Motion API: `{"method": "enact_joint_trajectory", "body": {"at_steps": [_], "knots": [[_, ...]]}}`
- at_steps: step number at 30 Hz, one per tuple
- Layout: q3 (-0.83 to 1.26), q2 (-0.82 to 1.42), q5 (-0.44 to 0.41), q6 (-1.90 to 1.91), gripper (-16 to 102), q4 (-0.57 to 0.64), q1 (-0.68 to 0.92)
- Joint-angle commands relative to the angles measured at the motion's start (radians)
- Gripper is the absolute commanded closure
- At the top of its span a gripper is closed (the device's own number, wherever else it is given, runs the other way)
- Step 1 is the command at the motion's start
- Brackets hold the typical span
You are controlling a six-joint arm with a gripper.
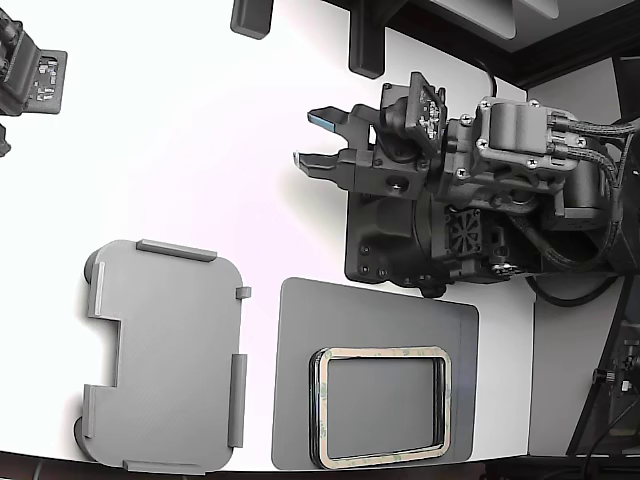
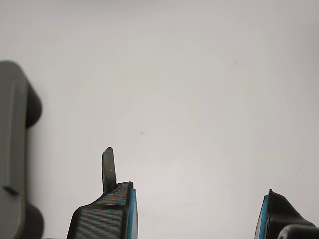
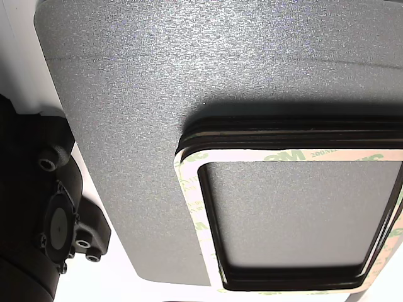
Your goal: Grab top frame and put it into gray box.
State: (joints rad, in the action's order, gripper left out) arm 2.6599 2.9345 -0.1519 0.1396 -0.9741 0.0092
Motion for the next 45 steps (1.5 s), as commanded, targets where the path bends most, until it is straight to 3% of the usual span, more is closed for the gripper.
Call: {"method": "enact_joint_trajectory", "body": {"at_steps": [1, 15, 22, 26, 30, 33, 39, 45], "knots": [[-0.021, 0.02, 0.021, -0.017, -14, 0.008, -0.014], [-0.031, 0.02, 0.012, -0.006, -14, 0.003, -0.014], [-0.195, -0.055, 0.049, -0.018, -10, -0.014, -0.012], [-0.445, -0.275, 0.061, -0.066, -14, -0.14, -0.003], [-0.709, -0.517, 0.014, -0.288, -14, -0.261, 0.072], [-0.862, -0.667, -0.002, -0.414, -8, -0.348, 0.129], [-1.052, -0.842, -0.118, -0.845, -14, -0.522, 0.334], [-1.045, -0.874, -0.058, -1.117, -14, -0.58, 0.495]]}}
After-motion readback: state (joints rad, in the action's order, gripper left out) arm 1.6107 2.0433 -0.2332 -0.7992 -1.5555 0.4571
